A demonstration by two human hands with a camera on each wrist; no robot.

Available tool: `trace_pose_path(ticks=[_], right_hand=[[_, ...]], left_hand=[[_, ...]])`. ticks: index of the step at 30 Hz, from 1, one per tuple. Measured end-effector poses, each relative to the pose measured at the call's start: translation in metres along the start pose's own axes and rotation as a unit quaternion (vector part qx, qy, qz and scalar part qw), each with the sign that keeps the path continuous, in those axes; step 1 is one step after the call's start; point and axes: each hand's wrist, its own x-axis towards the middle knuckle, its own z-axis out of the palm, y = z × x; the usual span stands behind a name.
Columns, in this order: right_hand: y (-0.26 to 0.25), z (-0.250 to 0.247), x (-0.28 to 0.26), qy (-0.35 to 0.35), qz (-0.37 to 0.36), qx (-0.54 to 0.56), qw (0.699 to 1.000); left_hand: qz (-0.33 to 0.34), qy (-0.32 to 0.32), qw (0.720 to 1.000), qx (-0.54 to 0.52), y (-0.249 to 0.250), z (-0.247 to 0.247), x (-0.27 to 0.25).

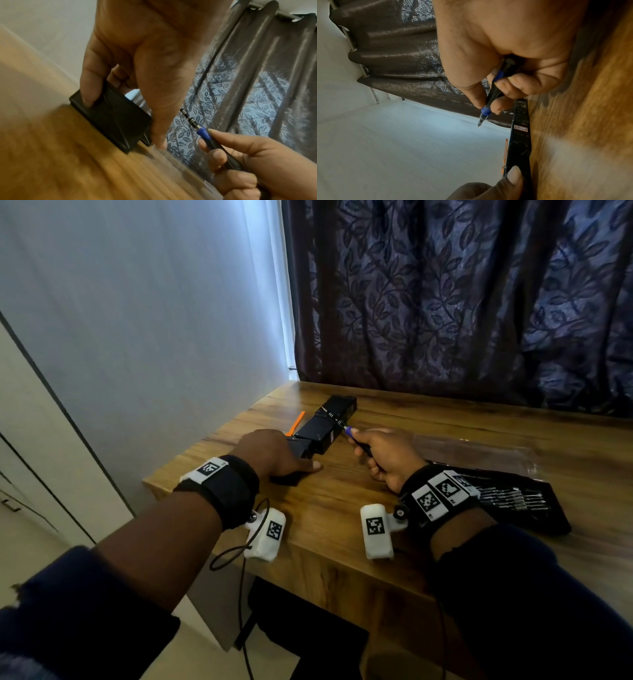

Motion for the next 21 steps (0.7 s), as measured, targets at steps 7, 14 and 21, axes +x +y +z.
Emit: trace_pose_path(ticks=[7,14,21], right_hand=[[0.0,-0.002,-0.003,-0.005,-0.006,-0.01,1.0],[0.001,-0.002,-0.002,-0.004,-0.01,-0.022,1.0],[0.0,-0.004,-0.004,-0.003,-0.009,-0.014,1.0]], left_hand=[[0.0,-0.027,1.0,-0.014,-0.003,-0.003,0.004],[0.034,-0.029,0.999,0.032,0.005,-0.004,-0.008],[0.039,-0.017,0.997,0.067,0.013,0.001,-0.011]])
